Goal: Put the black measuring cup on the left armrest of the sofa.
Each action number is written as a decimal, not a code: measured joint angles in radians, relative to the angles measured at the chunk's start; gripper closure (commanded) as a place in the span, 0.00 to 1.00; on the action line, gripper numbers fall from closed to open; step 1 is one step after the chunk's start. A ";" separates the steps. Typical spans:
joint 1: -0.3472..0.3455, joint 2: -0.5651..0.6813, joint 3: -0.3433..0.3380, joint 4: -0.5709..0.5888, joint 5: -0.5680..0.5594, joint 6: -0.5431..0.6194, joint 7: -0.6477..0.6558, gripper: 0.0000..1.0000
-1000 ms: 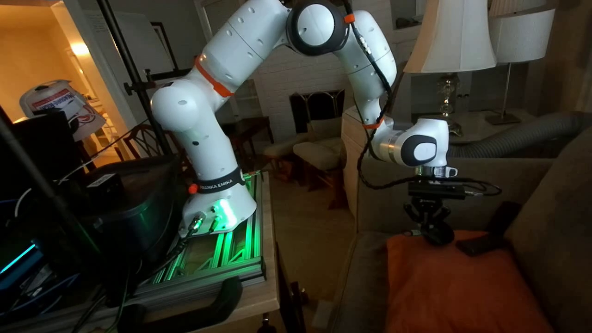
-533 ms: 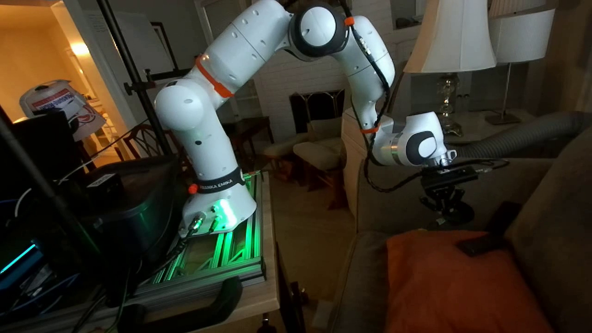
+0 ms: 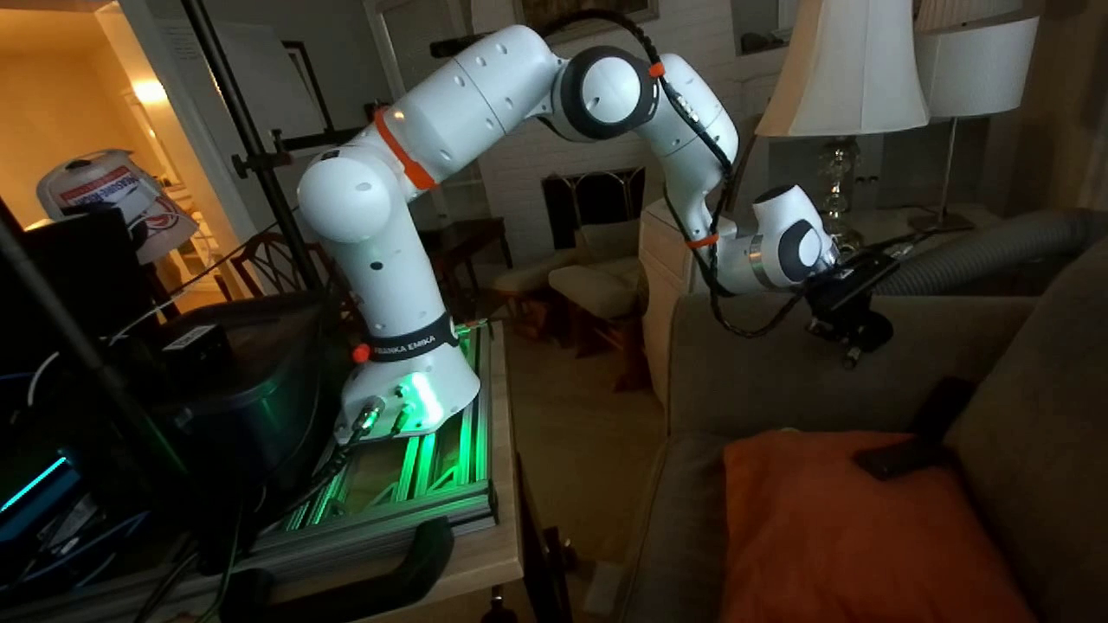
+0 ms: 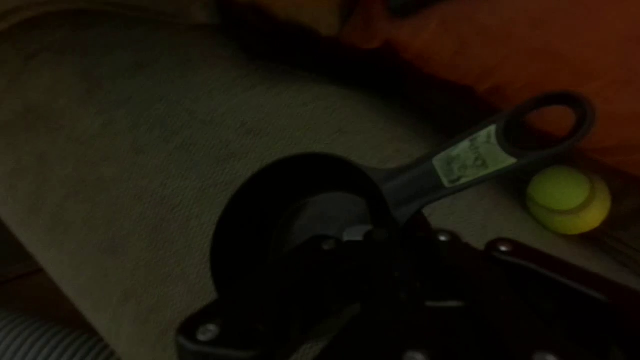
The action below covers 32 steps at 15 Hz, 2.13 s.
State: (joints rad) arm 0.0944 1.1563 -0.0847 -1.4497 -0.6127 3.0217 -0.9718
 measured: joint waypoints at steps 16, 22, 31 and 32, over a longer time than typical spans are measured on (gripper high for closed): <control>-0.082 0.041 0.173 0.292 0.008 -0.051 -0.394 0.97; -0.081 0.045 0.192 0.292 0.015 -0.053 -0.425 0.97; -0.106 0.069 0.364 0.304 0.192 -0.337 -0.825 0.97; -0.101 0.071 0.362 0.312 0.203 -0.363 -0.864 0.97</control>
State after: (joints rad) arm -0.0069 1.2269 0.2774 -1.1372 -0.4098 2.6584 -1.8353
